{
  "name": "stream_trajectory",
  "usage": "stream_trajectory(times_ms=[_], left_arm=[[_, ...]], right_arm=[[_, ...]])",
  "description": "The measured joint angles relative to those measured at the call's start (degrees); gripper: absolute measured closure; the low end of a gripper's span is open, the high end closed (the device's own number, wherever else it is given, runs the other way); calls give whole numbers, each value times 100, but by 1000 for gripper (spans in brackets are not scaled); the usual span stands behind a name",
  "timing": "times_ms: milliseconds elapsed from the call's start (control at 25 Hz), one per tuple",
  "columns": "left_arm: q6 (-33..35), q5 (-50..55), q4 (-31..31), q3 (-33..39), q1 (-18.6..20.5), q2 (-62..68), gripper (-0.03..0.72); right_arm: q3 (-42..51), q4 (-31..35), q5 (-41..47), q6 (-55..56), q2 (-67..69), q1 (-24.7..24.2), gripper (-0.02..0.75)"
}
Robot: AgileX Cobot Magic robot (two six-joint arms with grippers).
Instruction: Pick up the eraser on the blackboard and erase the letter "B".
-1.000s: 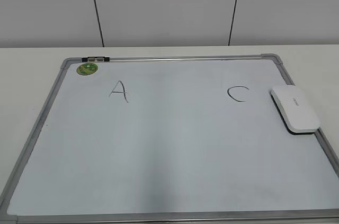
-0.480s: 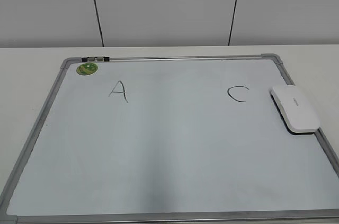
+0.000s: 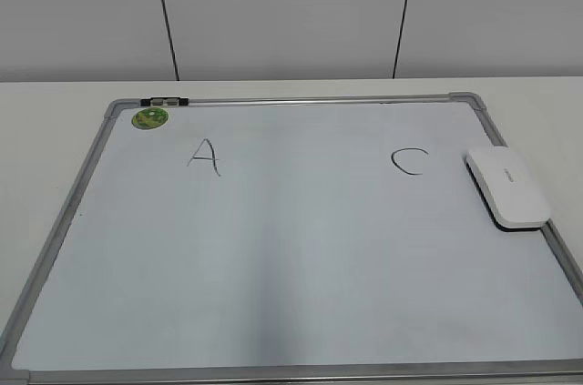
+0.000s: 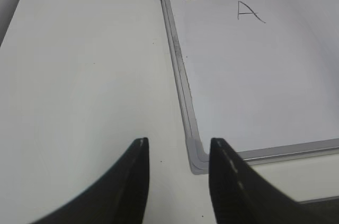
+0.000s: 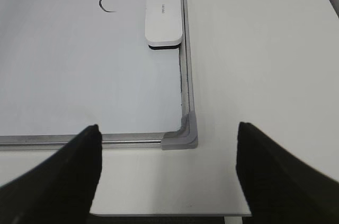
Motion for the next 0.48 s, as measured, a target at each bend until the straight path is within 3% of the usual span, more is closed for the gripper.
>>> stream_trajectory(times_ms=[480], left_arm=[[0,0,0,0,0,0,414]], right_arm=[[0,0,0,0,0,0,150]])
